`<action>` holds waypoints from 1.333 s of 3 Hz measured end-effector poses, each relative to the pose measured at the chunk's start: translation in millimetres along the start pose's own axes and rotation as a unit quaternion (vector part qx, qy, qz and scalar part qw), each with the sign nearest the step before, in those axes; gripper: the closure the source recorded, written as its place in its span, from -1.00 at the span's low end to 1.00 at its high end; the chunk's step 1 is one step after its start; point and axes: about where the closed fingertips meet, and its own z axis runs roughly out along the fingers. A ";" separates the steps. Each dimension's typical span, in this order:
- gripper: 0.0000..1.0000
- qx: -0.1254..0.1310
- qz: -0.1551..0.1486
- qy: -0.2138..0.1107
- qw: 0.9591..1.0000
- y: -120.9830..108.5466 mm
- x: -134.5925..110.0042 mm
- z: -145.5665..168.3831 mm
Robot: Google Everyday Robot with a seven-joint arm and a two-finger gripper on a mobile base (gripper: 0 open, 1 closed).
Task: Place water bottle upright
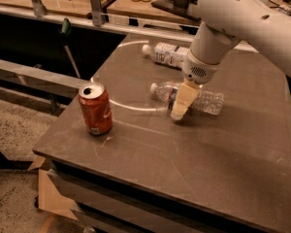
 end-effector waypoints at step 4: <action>1.00 0.091 -0.105 -0.072 0.988 32.2 -31.6 -98.4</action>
Offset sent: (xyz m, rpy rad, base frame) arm -0.0282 0.0207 0.0887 -0.1382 -0.1477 0.1188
